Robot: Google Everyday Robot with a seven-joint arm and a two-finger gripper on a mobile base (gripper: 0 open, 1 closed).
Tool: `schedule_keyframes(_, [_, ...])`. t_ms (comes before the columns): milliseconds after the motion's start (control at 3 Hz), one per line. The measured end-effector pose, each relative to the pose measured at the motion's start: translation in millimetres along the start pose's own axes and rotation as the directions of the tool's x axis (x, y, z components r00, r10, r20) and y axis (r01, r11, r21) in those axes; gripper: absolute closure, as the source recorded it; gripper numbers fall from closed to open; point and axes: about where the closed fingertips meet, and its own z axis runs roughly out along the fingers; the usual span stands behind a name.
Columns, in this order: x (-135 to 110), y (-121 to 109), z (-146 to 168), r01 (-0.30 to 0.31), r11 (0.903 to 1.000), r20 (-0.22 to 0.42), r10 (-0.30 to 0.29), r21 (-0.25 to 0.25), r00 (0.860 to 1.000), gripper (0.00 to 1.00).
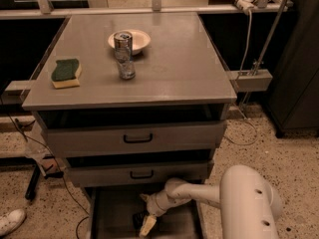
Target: Pick rxbar chocolate from bottom drawer and place on counter
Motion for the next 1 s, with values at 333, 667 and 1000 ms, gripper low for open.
schedule_keyframes(333, [0,0,0,0.0,1.0,0.0,0.0,0.0,1.0,0.0])
schedule_keyframes(667, [11,3,7,0.001,1.0,-0.013,-0.001,-0.001,1.0,0.0])
schedule_keyframes(1000, [22,3,13,0.002,1.0,-0.025,-0.002,0.002,1.0,0.0])
